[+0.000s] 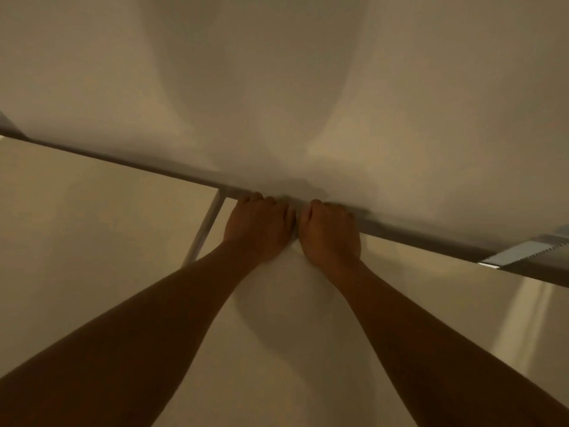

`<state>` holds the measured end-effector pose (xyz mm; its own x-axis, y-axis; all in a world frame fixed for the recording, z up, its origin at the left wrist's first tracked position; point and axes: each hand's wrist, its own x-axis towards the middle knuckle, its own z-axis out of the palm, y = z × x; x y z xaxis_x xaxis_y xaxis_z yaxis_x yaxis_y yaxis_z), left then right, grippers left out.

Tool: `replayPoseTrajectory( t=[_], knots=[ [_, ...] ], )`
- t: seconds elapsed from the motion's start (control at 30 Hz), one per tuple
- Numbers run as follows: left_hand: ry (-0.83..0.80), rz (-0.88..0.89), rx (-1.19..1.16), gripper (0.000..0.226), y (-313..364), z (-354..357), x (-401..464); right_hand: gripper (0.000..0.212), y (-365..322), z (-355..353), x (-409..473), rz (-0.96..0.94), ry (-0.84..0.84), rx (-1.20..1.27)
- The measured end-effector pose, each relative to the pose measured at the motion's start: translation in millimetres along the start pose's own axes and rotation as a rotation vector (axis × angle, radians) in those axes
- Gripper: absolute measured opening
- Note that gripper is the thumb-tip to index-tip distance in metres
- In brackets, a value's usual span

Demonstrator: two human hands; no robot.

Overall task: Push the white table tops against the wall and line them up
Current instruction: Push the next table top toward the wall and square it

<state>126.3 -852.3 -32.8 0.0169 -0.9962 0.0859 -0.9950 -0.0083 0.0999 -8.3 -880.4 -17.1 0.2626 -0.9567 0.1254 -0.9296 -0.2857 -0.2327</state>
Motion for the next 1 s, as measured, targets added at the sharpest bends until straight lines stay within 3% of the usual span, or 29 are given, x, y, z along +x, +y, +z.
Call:
replayPoseTrajectory(
  t=[0.13,0.27,0.4,0.57,0.77,1.0],
  knots=[
    [0.002,0.067,-0.071,0.055,-1,-7,-39,0.037,0,3,-18,-0.012,0.019,-0.024],
    [-0.112,0.126,-0.055,0.061,5,-8,-56,0.059,6,6,-54,-0.089,-0.020,-0.010],
    [-0.122,0.074,-0.036,0.065,20,-11,-87,0.056,16,-5,-93,-0.124,-0.167,0.000],
    [-0.178,-0.027,-0.102,0.055,55,-25,-121,0.056,30,-21,-143,-0.132,-0.226,0.065],
    [-0.165,-0.109,-0.129,0.060,131,-20,-224,0.075,76,-49,-240,-0.105,-0.167,0.077],
    [-0.099,-0.065,-0.165,0.064,226,-24,-302,0.057,133,-66,-347,-0.049,-0.055,-0.024]
  ],
)
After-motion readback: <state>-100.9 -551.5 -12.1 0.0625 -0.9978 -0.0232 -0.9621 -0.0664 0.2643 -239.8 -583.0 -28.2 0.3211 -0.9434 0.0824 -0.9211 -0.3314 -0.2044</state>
